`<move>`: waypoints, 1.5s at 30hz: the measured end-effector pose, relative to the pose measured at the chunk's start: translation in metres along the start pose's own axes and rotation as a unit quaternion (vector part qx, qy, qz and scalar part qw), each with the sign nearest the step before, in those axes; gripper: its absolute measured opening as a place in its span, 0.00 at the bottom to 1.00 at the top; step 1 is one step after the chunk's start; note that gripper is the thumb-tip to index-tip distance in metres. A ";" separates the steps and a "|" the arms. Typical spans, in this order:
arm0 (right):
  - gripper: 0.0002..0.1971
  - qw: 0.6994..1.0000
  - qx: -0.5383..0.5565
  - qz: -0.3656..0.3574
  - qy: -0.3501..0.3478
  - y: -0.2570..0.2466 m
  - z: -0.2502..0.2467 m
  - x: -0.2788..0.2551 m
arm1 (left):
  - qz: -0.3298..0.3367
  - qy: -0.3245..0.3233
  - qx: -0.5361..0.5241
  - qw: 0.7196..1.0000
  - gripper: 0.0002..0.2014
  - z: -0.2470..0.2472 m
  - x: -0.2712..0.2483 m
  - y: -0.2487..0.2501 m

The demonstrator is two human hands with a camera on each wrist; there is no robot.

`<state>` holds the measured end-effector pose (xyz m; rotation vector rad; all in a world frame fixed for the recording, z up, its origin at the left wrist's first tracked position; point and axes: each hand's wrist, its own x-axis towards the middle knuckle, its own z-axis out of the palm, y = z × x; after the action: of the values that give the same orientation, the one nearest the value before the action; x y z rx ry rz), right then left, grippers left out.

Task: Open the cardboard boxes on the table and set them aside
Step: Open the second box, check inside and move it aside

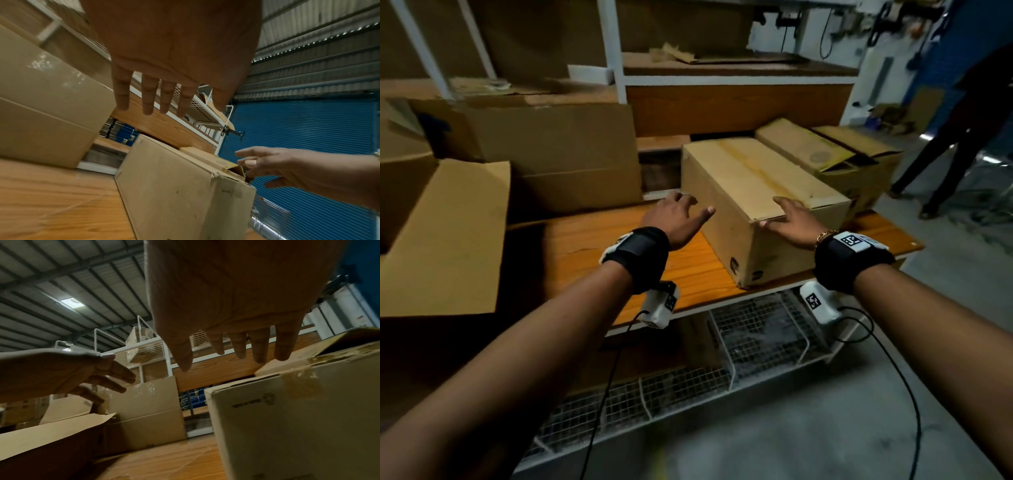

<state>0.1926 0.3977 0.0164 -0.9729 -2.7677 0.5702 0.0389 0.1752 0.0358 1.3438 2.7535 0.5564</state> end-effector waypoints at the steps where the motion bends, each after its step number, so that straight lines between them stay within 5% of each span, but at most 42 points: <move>1: 0.41 1.000 -0.003 0.005 0.003 0.008 -0.002 0.006 | 0.002 -0.006 -0.005 1.000 0.36 0.004 0.007 0.005; 11: 0.37 0.997 -0.046 0.058 0.032 0.077 -0.024 0.071 | -0.004 -0.089 -0.045 0.995 0.34 0.057 0.097 0.048; 17: 0.52 0.992 -0.086 0.094 -0.003 0.142 -0.021 0.108 | -0.026 -0.188 -0.047 0.981 0.41 0.094 0.120 0.078; 28: 0.47 0.991 0.101 0.078 -0.037 0.172 -0.053 0.135 | -0.164 -0.108 -0.184 0.963 0.46 0.126 0.144 0.093; 35: 0.46 0.971 0.207 0.001 -0.117 0.161 -0.049 0.130 | -0.188 -0.011 -0.238 0.953 0.34 0.120 0.107 0.087; 38: 0.45 0.962 0.238 -0.030 -0.126 0.143 -0.027 0.122 | -0.211 -0.003 -0.322 0.923 0.34 0.111 0.094 0.059; 42: 0.47 0.959 0.250 -0.088 -0.099 0.112 -0.022 0.101 | -0.270 0.074 -0.456 0.845 0.48 0.108 0.073 0.038; 45: 0.47 0.970 0.199 -0.132 -0.039 0.084 -0.033 0.092 | -0.282 0.123 -0.453 0.837 0.48 0.111 0.056 0.025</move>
<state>0.1781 0.5256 0.0150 -0.4968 -2.6300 1.0777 0.0430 0.2658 -0.0523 0.2401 2.2485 1.7224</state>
